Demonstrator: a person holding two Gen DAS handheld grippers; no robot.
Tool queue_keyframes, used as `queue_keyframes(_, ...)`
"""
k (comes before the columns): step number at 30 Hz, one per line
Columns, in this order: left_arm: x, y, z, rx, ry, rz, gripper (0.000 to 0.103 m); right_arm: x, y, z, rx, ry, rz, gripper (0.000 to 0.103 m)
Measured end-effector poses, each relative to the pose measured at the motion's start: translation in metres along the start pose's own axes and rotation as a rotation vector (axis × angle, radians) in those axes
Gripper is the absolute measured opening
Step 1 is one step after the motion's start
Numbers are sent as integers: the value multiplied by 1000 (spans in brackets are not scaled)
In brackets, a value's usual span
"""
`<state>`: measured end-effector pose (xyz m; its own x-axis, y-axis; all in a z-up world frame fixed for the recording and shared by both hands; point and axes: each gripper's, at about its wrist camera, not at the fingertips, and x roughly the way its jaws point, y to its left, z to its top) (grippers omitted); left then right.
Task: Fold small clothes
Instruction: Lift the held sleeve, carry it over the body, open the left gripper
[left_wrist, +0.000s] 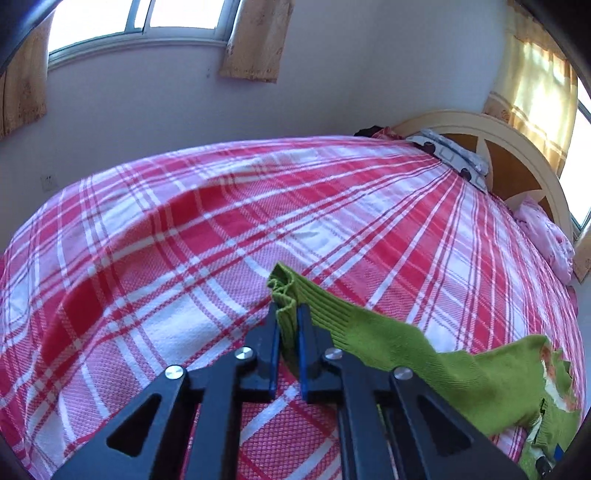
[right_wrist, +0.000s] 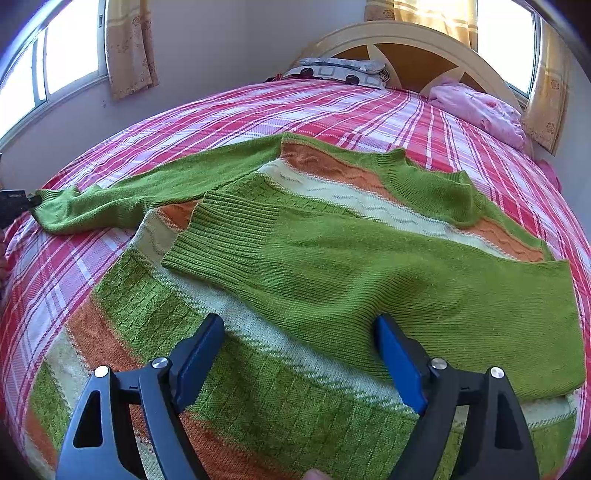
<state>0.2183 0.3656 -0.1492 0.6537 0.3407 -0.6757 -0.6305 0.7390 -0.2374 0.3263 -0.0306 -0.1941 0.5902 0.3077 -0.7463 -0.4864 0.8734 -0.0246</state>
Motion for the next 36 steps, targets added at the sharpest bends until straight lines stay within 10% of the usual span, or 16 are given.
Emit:
queue_keyframes(24,-132,-115,57,66,-188,-428,7,-6,-10,3,58,-25,5,84)
queue_keyframes(36,-167,-187,69,146,-233,-574,7,-88,-50,-10,180,-95,28,84)
